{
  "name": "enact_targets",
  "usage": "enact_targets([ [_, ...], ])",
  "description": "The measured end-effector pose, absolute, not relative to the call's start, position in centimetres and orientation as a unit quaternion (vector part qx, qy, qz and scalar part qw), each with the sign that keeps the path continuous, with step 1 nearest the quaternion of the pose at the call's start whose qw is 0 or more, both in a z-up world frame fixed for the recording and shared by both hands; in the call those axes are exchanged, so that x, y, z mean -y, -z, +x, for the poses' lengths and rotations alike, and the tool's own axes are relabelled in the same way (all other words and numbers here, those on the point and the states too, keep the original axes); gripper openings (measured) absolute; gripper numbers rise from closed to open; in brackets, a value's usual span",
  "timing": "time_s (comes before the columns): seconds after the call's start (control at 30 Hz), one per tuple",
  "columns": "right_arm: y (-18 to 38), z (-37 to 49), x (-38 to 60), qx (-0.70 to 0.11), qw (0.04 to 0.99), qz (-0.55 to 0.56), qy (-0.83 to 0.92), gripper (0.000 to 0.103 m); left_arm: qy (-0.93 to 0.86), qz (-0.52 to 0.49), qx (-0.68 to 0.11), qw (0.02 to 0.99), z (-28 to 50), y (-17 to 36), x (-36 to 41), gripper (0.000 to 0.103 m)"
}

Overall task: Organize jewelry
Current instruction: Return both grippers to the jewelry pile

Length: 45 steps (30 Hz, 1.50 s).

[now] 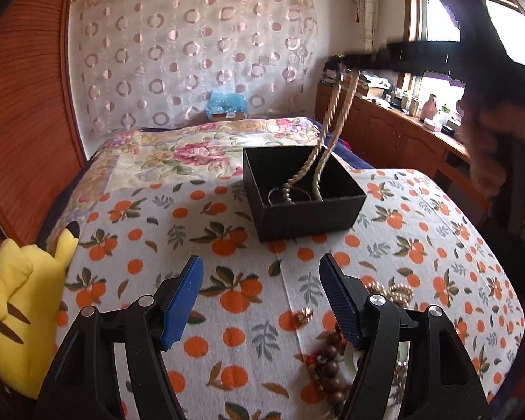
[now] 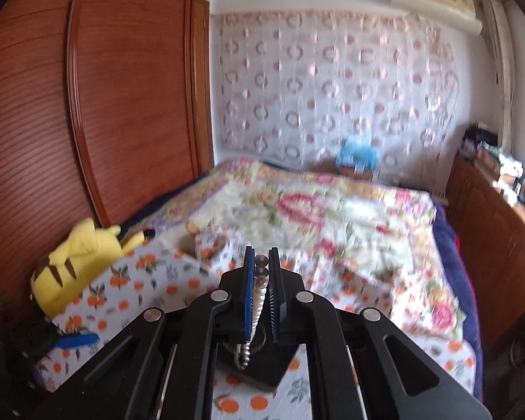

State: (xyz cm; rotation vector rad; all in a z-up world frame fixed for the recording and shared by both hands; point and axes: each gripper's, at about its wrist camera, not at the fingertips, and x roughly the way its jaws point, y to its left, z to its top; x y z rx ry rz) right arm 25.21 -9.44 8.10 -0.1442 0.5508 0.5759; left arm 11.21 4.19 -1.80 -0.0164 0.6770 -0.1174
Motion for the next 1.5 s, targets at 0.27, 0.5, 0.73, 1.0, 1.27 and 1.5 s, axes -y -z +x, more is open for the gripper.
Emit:
enact_targets([
  [0.27,-3.8,22.4,11.3,-0.295,0.910,-0.081,-0.279,0.011,0.066,-0.026,-0.346,0.935,8.8,3.3,-4.4,0.066],
  [0.5,-1.7,14.9,12.8,-0.288,0.903,-0.099,-0.302,0.022,0.069,-0.036,-0.357,0.931,6.1,4.8,-3.9,0.066],
  [0.73,2.1,9.3,12.8,-0.309,0.886,-0.106,-0.328,0.022,0.068,-0.037,-0.357,0.931,4.4,5.3,-3.8,0.066],
  [1.0,5.5,6.5,12.9,-0.349,0.869,-0.082,-0.342,0.028,0.080,-0.046,-0.358,0.929,3.5,5.6,-3.6,0.066],
  [1.27,6.7,5.2,12.9,-0.357,0.865,-0.084,-0.342,0.028,0.111,-0.036,-0.379,0.918,4.7,6.4,-2.1,0.048],
  [1.5,7.0,5.0,13.3,-0.359,0.865,-0.083,-0.341,0.029,0.120,-0.045,-0.403,0.906,6.5,7.3,-1.7,0.037],
])
